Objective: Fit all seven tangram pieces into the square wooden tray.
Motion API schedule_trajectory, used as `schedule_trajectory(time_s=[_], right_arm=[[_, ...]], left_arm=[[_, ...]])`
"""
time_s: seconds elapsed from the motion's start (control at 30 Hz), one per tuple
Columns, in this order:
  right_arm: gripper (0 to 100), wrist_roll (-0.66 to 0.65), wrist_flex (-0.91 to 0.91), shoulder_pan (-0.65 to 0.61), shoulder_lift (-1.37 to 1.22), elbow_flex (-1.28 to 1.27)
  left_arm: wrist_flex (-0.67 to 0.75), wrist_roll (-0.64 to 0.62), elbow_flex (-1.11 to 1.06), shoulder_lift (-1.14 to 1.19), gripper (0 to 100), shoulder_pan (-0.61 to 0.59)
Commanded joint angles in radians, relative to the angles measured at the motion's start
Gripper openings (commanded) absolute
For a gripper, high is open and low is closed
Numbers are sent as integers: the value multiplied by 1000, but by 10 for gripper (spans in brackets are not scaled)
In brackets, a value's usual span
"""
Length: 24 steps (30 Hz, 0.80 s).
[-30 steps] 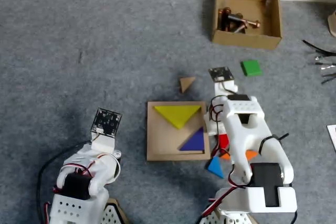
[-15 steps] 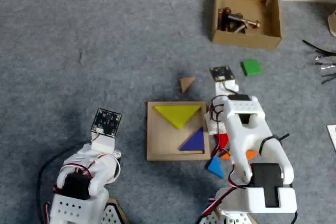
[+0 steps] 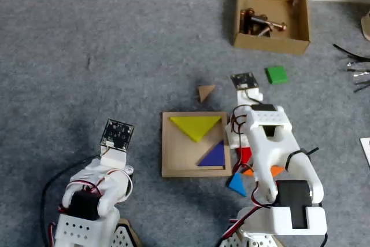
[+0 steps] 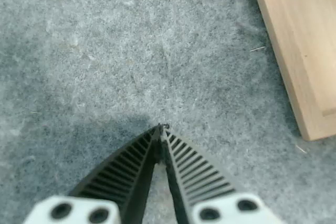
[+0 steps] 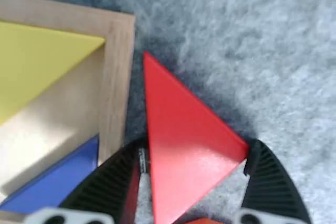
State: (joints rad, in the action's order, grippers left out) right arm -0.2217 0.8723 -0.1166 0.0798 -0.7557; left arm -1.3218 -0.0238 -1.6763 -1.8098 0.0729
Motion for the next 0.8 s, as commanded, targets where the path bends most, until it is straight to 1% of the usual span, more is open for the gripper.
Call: schedule_trajectory(time_s=[0.0,0.3,0.5,0.67,0.77], right_arm=[[205,-12,-35,-19,21,25],[203,-12,-28,-16,22,27],[92,-12,-5,-18,22,54],[88,-14,-4,-18,22,77],[88,-17,33,-18,25,93]], left_arm=[[-5,-6,-19,-4,5,15],[-5,-6,-19,-4,5,15],[-5,-6,-19,-4,5,15],[-5,-6,-19,-4,5,15],[-5,-6,-19,-4,5,15]])
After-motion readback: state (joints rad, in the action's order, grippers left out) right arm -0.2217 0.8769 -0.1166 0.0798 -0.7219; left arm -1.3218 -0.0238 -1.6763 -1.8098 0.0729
